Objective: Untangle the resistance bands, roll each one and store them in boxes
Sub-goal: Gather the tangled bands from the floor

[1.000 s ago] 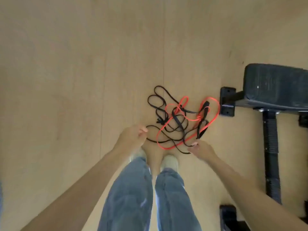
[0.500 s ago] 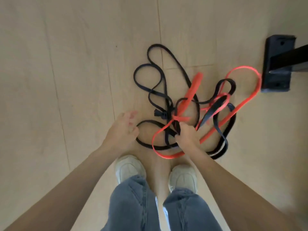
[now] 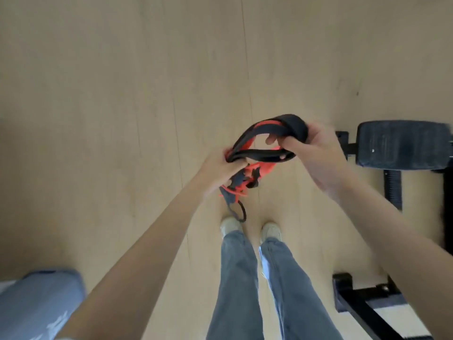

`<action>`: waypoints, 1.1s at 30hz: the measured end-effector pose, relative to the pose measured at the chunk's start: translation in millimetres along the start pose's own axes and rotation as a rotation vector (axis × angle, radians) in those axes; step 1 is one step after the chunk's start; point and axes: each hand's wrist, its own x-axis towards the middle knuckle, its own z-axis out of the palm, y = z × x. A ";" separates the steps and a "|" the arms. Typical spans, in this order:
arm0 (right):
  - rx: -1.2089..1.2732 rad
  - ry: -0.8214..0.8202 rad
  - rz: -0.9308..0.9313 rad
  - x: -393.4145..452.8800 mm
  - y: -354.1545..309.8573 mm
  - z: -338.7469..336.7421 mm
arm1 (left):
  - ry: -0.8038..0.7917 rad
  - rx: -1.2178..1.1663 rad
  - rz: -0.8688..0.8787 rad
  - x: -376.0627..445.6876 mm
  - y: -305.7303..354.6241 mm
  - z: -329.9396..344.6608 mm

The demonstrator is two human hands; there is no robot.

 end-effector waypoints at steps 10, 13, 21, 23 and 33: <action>-0.501 -0.415 0.117 26.7 -114.2 -9.7 | 0.013 -0.427 0.123 -34.1 235.3 -110.7; -0.461 -0.318 -0.038 82.9 -139.8 1.1 | 0.077 -0.580 0.091 -3.7 297.0 -120.6; -0.264 -0.226 -0.055 265.0 -253.7 -48.7 | 0.132 -0.597 0.117 102.1 475.8 -206.4; -0.159 -0.098 -0.020 305.0 -291.5 -74.9 | 0.232 -0.397 0.107 130.1 510.7 -234.1; -0.220 0.032 -0.225 538.8 -476.5 -175.2 | 0.212 0.027 0.019 373.5 579.3 -327.4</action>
